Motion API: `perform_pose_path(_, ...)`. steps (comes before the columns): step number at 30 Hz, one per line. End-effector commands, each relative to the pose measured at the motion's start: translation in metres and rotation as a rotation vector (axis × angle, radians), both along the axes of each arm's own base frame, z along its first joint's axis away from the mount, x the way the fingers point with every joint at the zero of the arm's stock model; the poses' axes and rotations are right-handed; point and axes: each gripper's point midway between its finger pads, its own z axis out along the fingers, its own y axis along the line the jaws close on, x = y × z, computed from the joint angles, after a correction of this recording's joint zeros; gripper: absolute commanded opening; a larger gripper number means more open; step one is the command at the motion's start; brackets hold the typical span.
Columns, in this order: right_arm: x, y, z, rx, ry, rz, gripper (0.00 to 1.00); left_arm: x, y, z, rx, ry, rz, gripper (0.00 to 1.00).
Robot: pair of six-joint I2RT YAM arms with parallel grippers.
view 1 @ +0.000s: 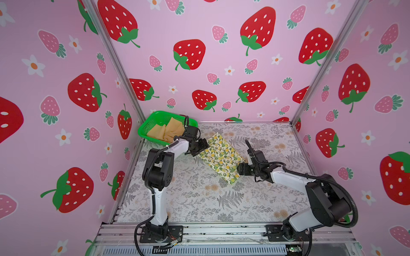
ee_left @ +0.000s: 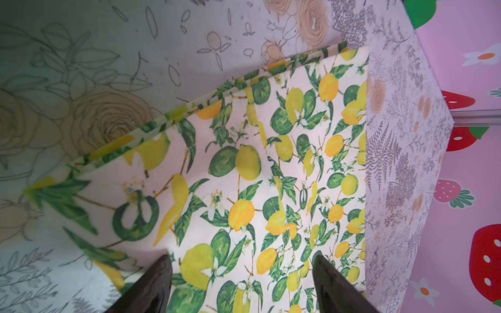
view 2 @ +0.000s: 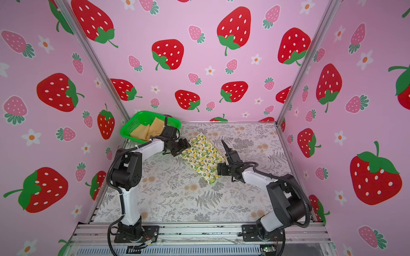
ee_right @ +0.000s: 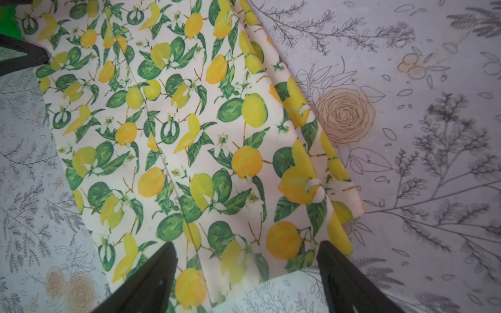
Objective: Fold and stack skirts
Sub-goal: Rotate the skirt at the center of the table.
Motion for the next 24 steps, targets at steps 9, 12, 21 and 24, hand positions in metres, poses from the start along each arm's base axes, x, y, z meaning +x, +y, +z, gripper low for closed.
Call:
perform_pose_path(9,0.019,-0.005,-0.020,-0.056,0.017,-0.035,0.85,-0.023,0.003,-0.016,0.024,-0.001,0.036,0.83)
perform_pose_path(12,0.029,-0.009,-0.022,-0.068,0.016,-0.048,0.85,-0.034,-0.001,-0.019,0.029,0.003,0.033,0.82)
perform_pose_path(21,0.071,-0.020,-0.008,-0.108,-0.026,-0.071,0.84,-0.081,-0.019,-0.014,0.003,-0.038,0.056,0.82)
perform_pose_path(24,0.088,-0.022,-0.004,-0.125,-0.039,-0.078,0.84,-0.103,-0.032,-0.013,-0.005,-0.041,0.041,0.82)
